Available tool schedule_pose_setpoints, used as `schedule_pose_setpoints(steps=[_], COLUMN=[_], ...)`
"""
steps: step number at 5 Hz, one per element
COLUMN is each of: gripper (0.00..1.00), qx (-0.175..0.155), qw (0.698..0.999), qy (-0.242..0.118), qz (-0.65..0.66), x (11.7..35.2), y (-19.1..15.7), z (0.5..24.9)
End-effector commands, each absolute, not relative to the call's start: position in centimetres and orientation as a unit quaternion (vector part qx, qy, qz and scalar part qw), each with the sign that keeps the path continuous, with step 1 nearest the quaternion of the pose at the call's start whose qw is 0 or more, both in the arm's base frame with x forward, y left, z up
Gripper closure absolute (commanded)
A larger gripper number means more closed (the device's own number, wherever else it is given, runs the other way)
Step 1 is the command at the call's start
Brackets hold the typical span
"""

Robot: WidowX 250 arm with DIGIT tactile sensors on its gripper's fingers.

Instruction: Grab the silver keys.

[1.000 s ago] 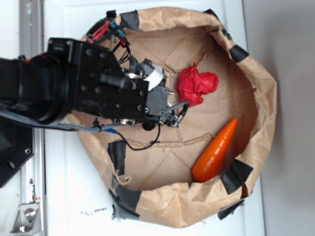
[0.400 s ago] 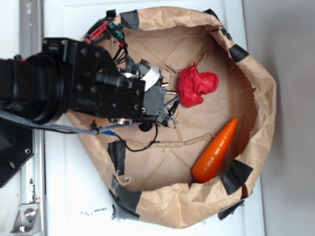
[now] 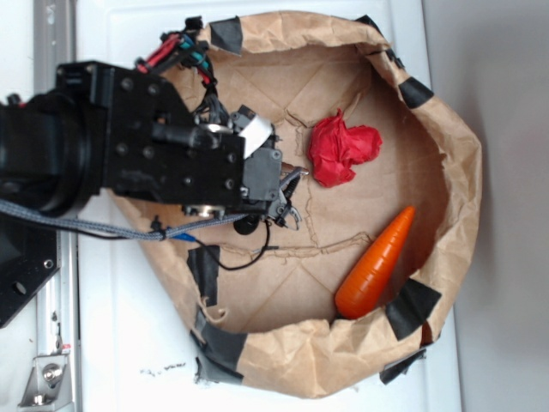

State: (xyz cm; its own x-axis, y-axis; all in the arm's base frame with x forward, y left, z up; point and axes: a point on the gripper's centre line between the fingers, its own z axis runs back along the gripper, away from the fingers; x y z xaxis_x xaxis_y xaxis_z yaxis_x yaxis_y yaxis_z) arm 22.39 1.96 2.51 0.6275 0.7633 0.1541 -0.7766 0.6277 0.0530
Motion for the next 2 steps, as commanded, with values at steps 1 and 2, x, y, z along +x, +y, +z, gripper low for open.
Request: schedule_pose_setpoints(steps=[1,2], gripper=[1.0,1.0], qx=[0.036,-0.049], qw=[0.884,0.879], qy=[-0.049,0.036], qz=[0.464,0.473], x=[24.9,25.1], y=[2.8,3.6], z=[9.1,13.6])
